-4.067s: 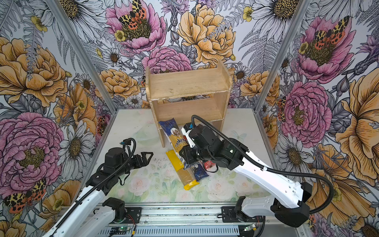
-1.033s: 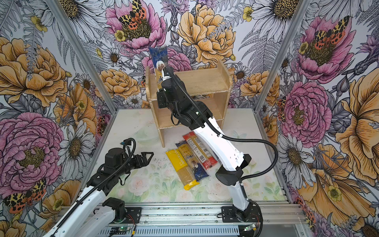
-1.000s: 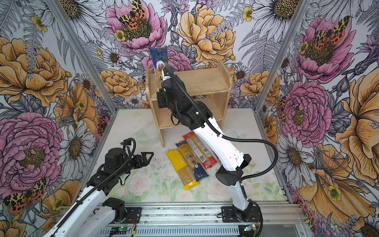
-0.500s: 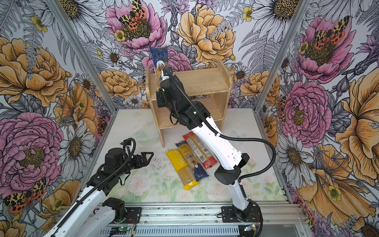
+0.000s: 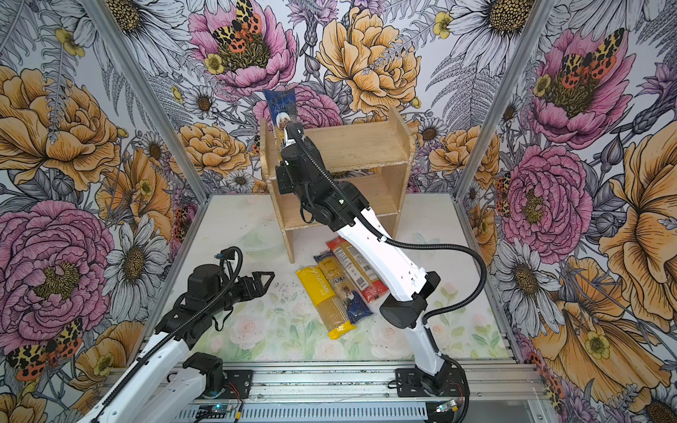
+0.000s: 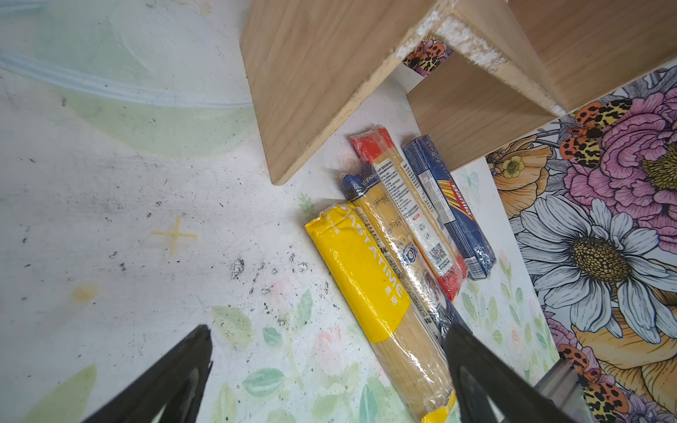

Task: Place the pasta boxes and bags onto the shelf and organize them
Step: 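Lower the Ankara bag onto the upper shelf tier with the right gripper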

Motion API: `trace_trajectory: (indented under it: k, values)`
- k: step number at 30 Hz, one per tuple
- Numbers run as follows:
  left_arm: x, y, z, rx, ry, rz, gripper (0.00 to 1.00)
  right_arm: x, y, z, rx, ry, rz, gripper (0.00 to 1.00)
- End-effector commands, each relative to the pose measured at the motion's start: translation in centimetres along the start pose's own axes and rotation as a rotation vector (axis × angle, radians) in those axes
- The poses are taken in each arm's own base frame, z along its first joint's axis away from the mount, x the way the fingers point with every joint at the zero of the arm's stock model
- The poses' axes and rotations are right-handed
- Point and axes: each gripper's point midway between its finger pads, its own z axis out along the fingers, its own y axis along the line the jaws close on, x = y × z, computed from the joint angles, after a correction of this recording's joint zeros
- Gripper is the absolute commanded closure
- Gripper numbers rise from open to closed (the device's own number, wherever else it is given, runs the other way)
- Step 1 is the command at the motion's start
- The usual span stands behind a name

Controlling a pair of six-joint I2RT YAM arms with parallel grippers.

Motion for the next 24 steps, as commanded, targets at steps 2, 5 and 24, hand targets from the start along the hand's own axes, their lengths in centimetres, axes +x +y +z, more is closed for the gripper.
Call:
trace_trajectory:
  k: [2,5,24]
  values:
    - [-0.2,-0.3,-0.1,0.025,-0.015,-0.009,0.01,-6.1,-0.8,-1.7,0.005,-0.209,0.089,0.71]
    - [-0.2,-0.3,-0.1,0.025,-0.015,-0.009,0.01,-5.9,-0.8,-1.5,0.01,-0.206,0.087,0.66]
    - [-0.1,-0.2,0.0,0.024,-0.014,-0.012,0.01,-4.0,-0.5,0.2,0.017,-0.162,0.086,0.54]
